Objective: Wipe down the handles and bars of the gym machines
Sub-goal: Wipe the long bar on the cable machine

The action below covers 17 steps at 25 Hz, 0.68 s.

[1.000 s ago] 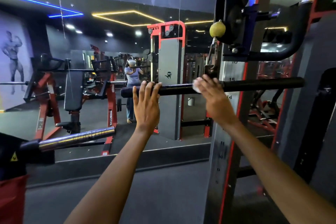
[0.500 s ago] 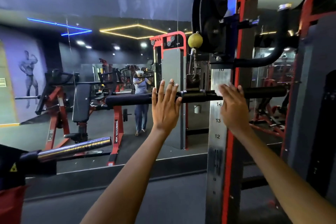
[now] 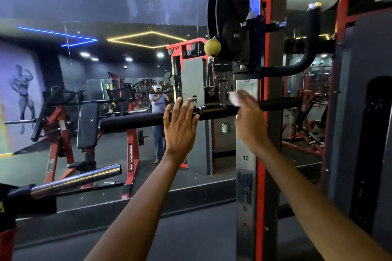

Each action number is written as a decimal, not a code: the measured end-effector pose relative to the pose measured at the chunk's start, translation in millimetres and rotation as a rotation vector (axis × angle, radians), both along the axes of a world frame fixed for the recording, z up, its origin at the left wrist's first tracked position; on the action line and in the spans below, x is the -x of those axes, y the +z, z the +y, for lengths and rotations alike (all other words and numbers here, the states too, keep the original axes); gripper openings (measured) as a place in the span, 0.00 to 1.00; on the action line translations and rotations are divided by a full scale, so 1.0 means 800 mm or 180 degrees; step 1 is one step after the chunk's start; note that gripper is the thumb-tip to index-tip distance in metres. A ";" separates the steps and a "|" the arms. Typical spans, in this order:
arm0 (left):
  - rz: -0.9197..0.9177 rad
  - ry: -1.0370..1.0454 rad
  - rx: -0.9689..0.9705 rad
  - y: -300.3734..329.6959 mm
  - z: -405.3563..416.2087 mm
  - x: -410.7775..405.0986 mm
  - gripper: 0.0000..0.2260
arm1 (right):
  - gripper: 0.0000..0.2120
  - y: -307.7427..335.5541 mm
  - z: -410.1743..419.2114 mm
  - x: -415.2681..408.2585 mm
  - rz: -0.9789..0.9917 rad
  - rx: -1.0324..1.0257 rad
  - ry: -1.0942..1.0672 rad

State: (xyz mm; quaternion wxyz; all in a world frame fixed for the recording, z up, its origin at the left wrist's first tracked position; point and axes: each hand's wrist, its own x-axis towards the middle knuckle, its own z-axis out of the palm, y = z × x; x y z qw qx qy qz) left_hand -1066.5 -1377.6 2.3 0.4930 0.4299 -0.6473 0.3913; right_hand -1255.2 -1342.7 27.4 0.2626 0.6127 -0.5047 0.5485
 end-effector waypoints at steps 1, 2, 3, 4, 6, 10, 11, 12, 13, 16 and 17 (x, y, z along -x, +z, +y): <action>0.0007 0.0008 0.0040 -0.001 0.000 -0.001 0.16 | 0.24 0.000 0.000 -0.022 0.0333 0.0046 0.0169; 0.0008 0.0004 0.0070 0.000 0.001 -0.003 0.16 | 0.25 -0.005 -0.002 -0.032 0.0702 0.0097 0.0249; 0.0001 -0.0021 0.0078 0.001 0.000 -0.006 0.15 | 0.25 -0.011 -0.007 -0.027 0.0922 0.0128 0.0254; -0.0004 -0.0061 0.0074 0.002 0.000 -0.010 0.15 | 0.25 -0.017 -0.013 -0.009 0.0978 0.0106 0.0179; -0.0020 -0.0114 0.0064 0.005 0.001 -0.016 0.14 | 0.25 -0.024 -0.018 0.039 0.0695 -0.0068 -0.0125; -0.0122 -0.0002 0.0100 0.010 0.001 -0.022 0.15 | 0.23 -0.012 -0.016 0.061 -0.0395 -0.0422 -0.0328; -0.0143 0.0027 0.0132 0.009 0.002 -0.022 0.15 | 0.23 -0.003 -0.011 0.035 -0.0405 -0.0383 -0.0116; -0.0150 0.0040 0.0174 0.009 0.002 -0.021 0.14 | 0.24 0.003 -0.003 0.004 -0.0210 -0.0309 0.0147; -0.0138 0.0036 0.0222 0.007 0.003 -0.020 0.13 | 0.25 0.003 0.003 -0.023 0.0130 -0.0247 0.0402; -0.0076 -0.0120 0.0269 0.006 0.005 -0.020 0.12 | 0.25 -0.014 -0.001 -0.029 0.0642 -0.0110 0.0402; -0.0069 -0.0186 0.0265 0.005 0.005 -0.020 0.12 | 0.25 -0.019 -0.004 -0.006 0.0526 -0.0148 0.0209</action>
